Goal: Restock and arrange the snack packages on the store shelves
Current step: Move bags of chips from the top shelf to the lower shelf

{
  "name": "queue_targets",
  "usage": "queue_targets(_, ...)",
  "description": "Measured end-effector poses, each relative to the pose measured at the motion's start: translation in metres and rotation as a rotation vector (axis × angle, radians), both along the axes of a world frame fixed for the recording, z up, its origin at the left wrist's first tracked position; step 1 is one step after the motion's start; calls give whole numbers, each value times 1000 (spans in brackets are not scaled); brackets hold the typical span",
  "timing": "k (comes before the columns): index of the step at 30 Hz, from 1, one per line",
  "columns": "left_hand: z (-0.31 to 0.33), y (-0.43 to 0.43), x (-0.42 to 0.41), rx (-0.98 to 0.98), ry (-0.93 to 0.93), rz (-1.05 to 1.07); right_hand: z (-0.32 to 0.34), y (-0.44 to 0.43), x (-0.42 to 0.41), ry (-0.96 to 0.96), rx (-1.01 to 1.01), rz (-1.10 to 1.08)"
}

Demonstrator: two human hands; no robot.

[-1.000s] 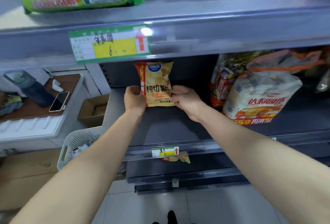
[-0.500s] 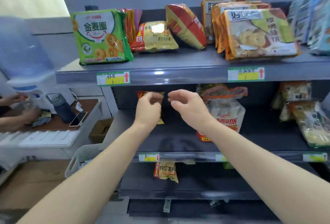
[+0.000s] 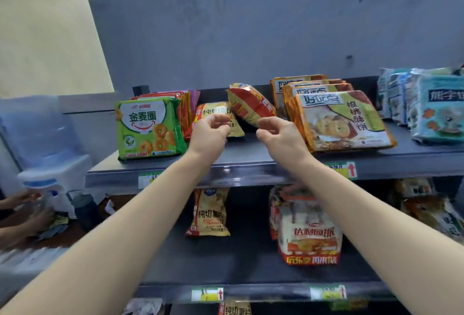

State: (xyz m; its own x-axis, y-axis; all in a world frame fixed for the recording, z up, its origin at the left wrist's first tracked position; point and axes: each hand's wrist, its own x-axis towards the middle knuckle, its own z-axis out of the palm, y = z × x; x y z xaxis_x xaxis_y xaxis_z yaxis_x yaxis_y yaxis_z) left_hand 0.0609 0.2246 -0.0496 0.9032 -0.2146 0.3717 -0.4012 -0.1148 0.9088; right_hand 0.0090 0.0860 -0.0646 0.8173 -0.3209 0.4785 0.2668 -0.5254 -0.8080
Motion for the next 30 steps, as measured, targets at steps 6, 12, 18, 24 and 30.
queue_targets(6, 24, -33, 67, 57, 131, -40, 7, -18, 50, 64, 25, -74)
queue_targets(12, 28, -63, 127, -25, 185, -60, 6, -36, 84, 98, 34, -142)
queue_targets(18, 29, -72, 157, -57, 40, 59, 4, -40, 112, 117, 24, -146)
queue_targets(24, 44, -72, 156, -82, -79, 89, 5, -45, 131, 143, -4, -186)
queue_targets(30, 78, -65, 118, -135, -283, 11, 21, -36, 135, 92, -38, -311)
